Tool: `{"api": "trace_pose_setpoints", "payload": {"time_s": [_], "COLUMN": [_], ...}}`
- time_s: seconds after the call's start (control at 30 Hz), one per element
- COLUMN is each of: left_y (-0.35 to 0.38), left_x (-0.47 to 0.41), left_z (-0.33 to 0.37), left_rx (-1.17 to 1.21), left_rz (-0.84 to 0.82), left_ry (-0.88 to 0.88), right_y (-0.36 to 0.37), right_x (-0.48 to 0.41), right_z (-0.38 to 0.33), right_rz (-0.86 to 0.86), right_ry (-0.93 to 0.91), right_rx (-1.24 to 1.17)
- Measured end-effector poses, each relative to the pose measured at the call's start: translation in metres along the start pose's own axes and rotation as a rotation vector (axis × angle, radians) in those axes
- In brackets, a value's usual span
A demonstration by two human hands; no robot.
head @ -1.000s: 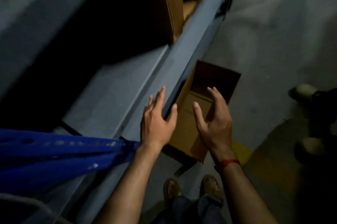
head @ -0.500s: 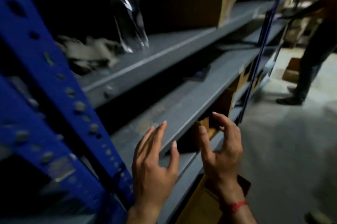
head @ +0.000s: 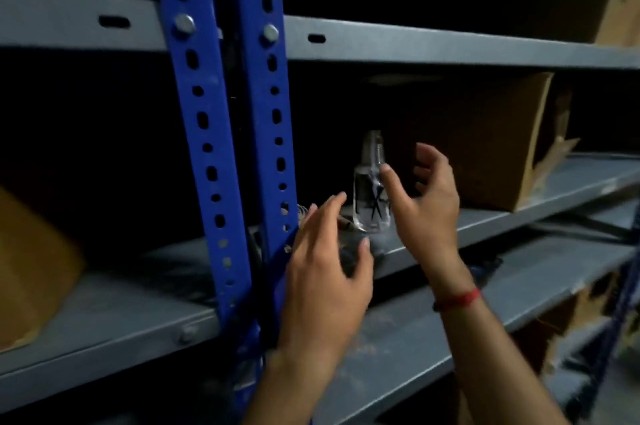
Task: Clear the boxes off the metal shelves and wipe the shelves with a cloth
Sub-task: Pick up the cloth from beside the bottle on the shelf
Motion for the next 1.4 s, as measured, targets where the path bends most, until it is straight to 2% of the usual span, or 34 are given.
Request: {"api": "trace_pose_setpoints", "payload": {"time_s": [0.13,0.27,0.37,0.43,0.5,0.57,0.67,0.77,0.83,0.9,1.0,1.07,1.13,1.2,1.3,1.33,1.4], "left_y": [0.037,0.062,0.066,0.061,0.058,0.059,0.053,0.050,0.063,0.085,0.115,0.126,0.129,0.119,0.093,0.085,0.087], "left_x": [-0.025,-0.036,-0.038,-0.039,-0.038,-0.037,-0.039,-0.034,-0.032,-0.030,-0.025,-0.022,-0.022,-0.021,-0.019,-0.021,-0.023], "left_z": [-0.019,-0.048,-0.069,-0.082,-0.091,-0.095,-0.087,-0.078,-0.076,-0.082,-0.090,-0.093,-0.087,-0.069,-0.041,-0.033,-0.035], "left_rx": [-0.120,-0.277,-0.241,-0.304,-0.291,-0.204,0.006,0.246,0.505,0.823,1.147,1.329,1.544,1.668,1.678,1.672,1.658], "left_rz": [-0.276,-0.457,-0.392,-0.260,-0.143,-0.075,0.089,0.223,0.251,0.358,0.476,0.485,0.441,0.303,0.183,0.200,0.345], "left_ry": [-0.287,-0.549,-0.661,-0.638,-0.589,-0.538,-0.460,-0.465,-0.563,-0.741,-0.978,-1.026,-0.933,-0.773,-0.488,-0.464,-0.603], "right_y": [0.033,0.057,0.076,0.087,0.087,0.079,0.054,0.012,-0.012,-0.030,-0.045,-0.048,-0.050,-0.052,-0.057,-0.060,-0.064], "right_x": [-0.057,-0.090,-0.109,-0.119,-0.122,-0.117,-0.100,-0.076,-0.056,-0.026,0.017,0.040,0.054,0.067,0.080,0.084,0.092], "right_z": [0.012,0.006,0.013,0.016,0.010,0.000,-0.013,-0.013,-0.009,-0.005,0.000,0.000,0.004,0.009,0.014,0.017,0.019], "right_rz": [-0.199,-0.310,-0.423,-0.506,-0.512,-0.509,-0.560,-0.590,-0.650,-0.717,-0.788,-0.817,-0.800,-0.758,-0.726,-0.702,-0.676], "right_ry": [0.175,0.212,0.305,0.307,0.261,0.232,0.218,0.316,0.357,0.360,0.414,0.487,0.571,0.654,0.708,0.730,0.771], "right_rx": [0.096,0.025,-0.060,-0.069,-0.079,-0.095,-0.249,-0.456,-0.468,-0.389,-0.276,-0.261,-0.213,-0.180,-0.130,-0.120,-0.077]}}
Point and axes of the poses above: each hand's wrist, its own x-axis away from the middle knuckle, its own y-axis out of the palm, z = x × y, the point moved 7 cm from there along -x, towards the middle knuckle, and after that the axes turned 15 degrees about y, right-handed, at the moved point
